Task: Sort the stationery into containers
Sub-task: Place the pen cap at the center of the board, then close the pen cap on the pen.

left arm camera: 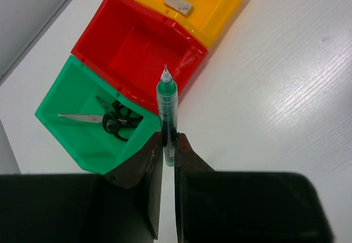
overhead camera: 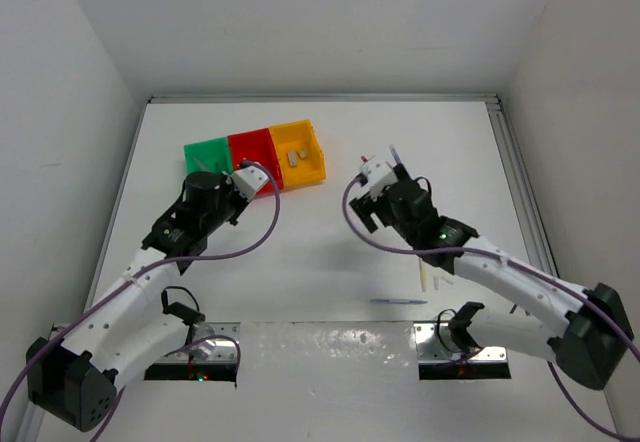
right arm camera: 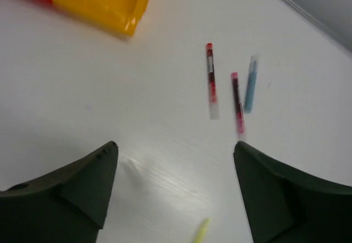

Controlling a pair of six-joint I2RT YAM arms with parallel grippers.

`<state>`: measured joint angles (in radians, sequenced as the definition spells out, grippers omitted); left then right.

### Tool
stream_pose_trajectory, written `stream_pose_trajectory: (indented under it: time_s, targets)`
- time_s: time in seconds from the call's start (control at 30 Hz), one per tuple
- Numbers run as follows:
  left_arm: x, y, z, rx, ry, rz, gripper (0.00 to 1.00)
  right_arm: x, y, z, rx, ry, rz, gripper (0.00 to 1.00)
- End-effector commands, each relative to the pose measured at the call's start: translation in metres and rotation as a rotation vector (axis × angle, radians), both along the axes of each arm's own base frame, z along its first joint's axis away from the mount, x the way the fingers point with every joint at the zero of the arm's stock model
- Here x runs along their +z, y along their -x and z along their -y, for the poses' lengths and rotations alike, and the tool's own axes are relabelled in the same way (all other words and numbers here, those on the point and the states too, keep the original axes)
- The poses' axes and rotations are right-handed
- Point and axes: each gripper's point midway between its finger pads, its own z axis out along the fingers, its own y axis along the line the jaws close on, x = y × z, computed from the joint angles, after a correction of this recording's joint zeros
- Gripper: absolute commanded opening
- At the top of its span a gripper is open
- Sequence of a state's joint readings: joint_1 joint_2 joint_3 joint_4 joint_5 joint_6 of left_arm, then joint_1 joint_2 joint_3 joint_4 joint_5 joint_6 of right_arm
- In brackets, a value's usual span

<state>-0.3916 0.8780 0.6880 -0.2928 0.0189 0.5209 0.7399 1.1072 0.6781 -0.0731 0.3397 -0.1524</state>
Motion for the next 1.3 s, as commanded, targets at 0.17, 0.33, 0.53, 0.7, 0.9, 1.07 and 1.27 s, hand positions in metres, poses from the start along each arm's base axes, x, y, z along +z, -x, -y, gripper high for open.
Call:
stream_pose_trajectory:
  time_s: [0.17, 0.33, 0.53, 0.7, 0.9, 1.07, 1.27]
  targets:
    - [0.021, -0.02, -0.004, 0.133, 0.114, -0.002, 0.0, -0.033, 0.008, 0.013, -1.211, -0.897, -0.414, 0.61]
    - [0.017, -0.023, -0.021, 0.167, 0.021, 0.032, 0.0, -0.072, 0.013, -0.008, -1.455, -1.243, -0.623, 0.43]
    - [0.02, -0.022, -0.027, 0.166, 0.009, 0.067, 0.0, -0.097, 0.028, -0.016, -1.67, -1.197, -0.76, 0.35]
    - [0.02, -0.02, -0.027, 0.173, 0.028, 0.06, 0.0, -0.118, 0.034, -0.018, -1.791, -1.137, -0.792, 0.35]
    - [0.02, -0.017, -0.03, 0.187, 0.024, 0.057, 0.0, -0.131, 0.029, -0.008, -1.872, -1.148, -0.756, 0.35]
    - [0.02, -0.017, -0.03, 0.189, 0.028, 0.056, 0.0, -0.136, 0.02, 0.0, -1.881, -1.168, -0.731, 0.36]
    - [0.019, -0.016, -0.029, 0.19, 0.033, 0.049, 0.0, -0.143, 0.015, 0.0, -1.894, -1.18, -0.744, 0.36]
